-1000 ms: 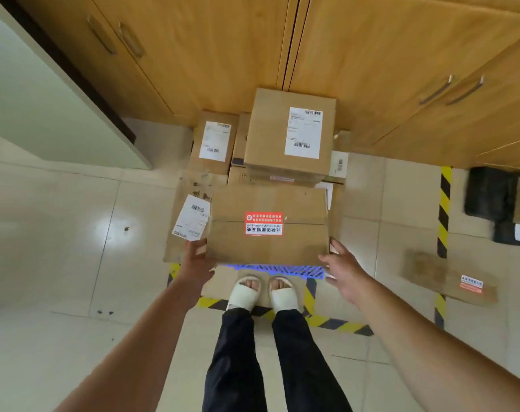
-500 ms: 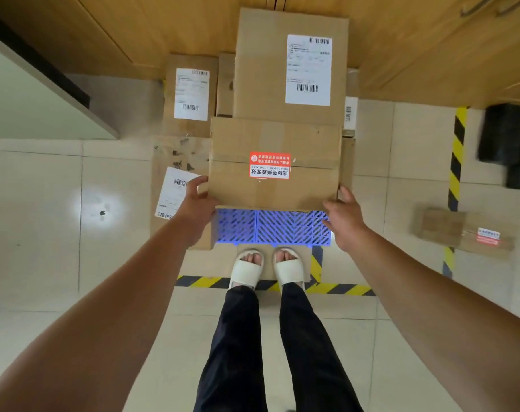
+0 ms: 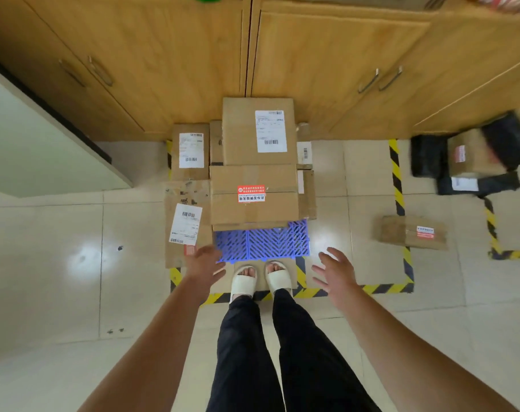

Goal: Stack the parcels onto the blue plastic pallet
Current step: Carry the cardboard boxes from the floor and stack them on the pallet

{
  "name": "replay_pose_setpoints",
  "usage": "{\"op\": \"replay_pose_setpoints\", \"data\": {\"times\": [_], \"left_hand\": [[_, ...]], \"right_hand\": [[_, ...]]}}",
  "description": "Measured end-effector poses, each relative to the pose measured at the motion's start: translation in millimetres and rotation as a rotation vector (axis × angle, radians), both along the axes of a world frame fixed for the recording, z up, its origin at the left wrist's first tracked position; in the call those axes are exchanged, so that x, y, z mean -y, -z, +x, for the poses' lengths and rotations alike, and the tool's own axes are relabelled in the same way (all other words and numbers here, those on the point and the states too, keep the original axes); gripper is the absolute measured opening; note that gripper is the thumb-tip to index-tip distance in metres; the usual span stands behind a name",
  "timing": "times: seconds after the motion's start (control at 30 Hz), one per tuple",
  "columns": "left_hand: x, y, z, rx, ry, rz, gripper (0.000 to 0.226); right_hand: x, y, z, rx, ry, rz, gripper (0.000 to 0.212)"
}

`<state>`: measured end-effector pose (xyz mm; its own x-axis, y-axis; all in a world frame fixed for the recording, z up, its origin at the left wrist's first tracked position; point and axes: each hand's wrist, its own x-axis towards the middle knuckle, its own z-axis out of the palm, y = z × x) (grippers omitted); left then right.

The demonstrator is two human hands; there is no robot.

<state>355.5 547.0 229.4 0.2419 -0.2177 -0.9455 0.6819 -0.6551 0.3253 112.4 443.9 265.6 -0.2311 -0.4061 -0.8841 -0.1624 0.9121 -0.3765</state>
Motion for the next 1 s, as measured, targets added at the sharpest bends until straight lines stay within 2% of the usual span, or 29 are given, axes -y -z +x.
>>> {"op": "replay_pose_setpoints", "data": {"times": [0.1, 0.23, 0.43, 0.57, 0.77, 1.0], "left_hand": [[5.6, -49.6, -21.0, 0.037, 0.108, -0.021, 0.025], [32.5, -110.5, -64.9, 0.052, 0.248, -0.075, 0.024], [79.1, -183.1, -166.8, 0.084, 0.495, -0.247, 0.018], [98.8, -198.7, -251.6, 0.066, 0.611, -0.289, 0.018], [106.5, -204.2, -396.4, 0.067, 0.759, -0.272, 0.016], [141.4, -205.3, -536.7, 0.037, 0.814, -0.337, 0.016]], "right_hand": [[-10.4, -63.8, -14.2, 0.073, 0.111, -0.047, 0.032], [-18.5, -138.4, -48.5, 0.288, 0.256, -0.075, 0.023], [-22.7, -195.2, -136.0, 0.164, 0.292, -0.275, 0.021], [-28.1, -208.9, -218.1, 0.176, 0.406, -0.332, 0.013], [-28.3, -211.2, -365.6, 0.188, 0.545, -0.362, 0.012], [-21.9, -198.2, -505.5, 0.184, 0.681, -0.378, 0.012]]}}
